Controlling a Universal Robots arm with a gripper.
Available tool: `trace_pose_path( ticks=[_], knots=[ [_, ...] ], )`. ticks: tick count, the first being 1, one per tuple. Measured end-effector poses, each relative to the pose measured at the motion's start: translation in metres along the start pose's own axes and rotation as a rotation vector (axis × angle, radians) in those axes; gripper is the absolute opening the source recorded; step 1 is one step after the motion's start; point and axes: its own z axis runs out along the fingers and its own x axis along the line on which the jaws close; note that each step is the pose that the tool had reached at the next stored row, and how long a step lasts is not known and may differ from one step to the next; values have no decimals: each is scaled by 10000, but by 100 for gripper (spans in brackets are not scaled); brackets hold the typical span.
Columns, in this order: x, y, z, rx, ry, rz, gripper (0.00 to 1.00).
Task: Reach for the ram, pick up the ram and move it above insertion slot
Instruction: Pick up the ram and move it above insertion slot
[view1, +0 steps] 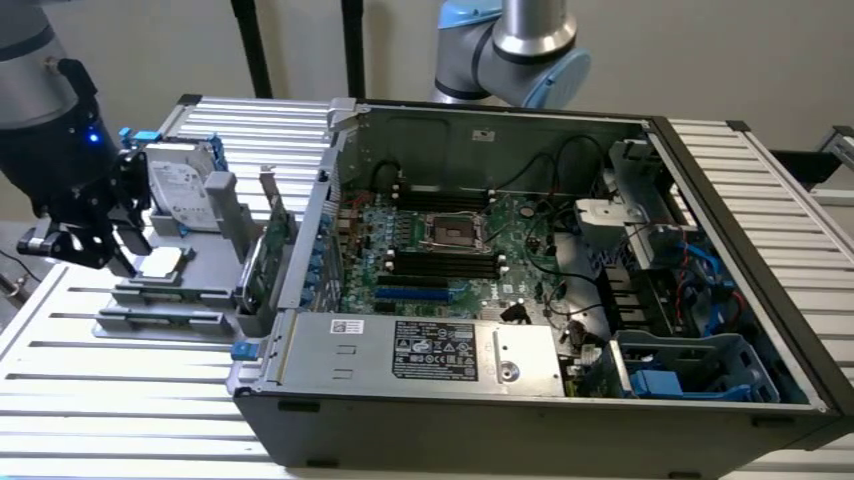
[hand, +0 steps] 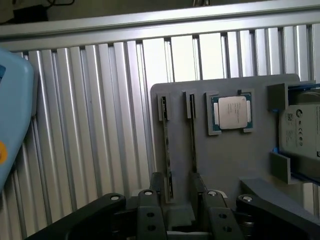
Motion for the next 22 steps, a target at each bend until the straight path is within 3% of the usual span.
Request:
trace_pose_path(
  ticks=[22],
  knots=[
    [37,-32,398,0,0,7,36]
  ],
)
